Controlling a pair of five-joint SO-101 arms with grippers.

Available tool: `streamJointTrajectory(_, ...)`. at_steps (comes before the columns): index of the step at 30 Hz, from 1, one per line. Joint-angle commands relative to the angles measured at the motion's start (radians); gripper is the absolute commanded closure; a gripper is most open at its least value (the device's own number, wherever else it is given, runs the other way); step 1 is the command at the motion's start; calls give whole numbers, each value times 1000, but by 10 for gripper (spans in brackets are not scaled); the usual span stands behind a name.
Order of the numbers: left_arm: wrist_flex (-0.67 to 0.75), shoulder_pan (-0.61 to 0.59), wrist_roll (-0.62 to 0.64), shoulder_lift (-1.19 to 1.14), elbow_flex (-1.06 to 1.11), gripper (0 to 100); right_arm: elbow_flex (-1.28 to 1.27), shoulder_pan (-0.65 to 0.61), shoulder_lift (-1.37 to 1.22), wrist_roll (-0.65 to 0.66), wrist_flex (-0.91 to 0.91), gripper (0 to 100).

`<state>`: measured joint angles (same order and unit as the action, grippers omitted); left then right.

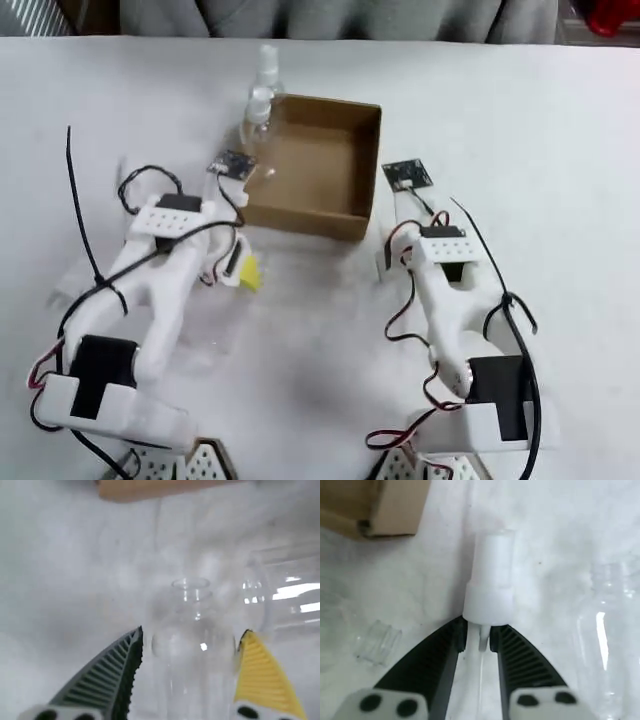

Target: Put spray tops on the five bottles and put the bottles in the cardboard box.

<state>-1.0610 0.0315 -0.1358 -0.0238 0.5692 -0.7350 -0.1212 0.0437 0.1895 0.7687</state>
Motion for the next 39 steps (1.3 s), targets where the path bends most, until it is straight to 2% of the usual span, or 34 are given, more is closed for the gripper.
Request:
streamJointTrajectory(1, 58, 2, 14, 2, 25, 707, 32, -8, 4, 15, -13, 943)
streamJointTrajectory(4, 81, 38, 14, 2, 68, 741, 32, -8, 4, 15, -12, 943)
streamJointTrajectory(11, 132, 38, 9, 4, 83, 959, 32, -7, 4, 15, -10, 943)
streamJointTrajectory(22, 126, 35, 12, 15, 74, 979, 46, -1, 16, 18, 47, 940)
streamJointTrajectory(27, 140, 7, 9, 107, 106, 980, 178, 2, 15, 117, 234, 938)
streamJointTrajectory(31, 245, -39, 11, 189, 187, 980, 305, 28, 12, 120, 375, 937)
streamJointTrajectory(37, 298, -45, 11, 245, 244, 980, 430, 30, 4, 124, 443, 824)
streamJointTrajectory(39, 298, -45, 11, 245, 244, 980, 445, 15, 2, 121, 437, 817)
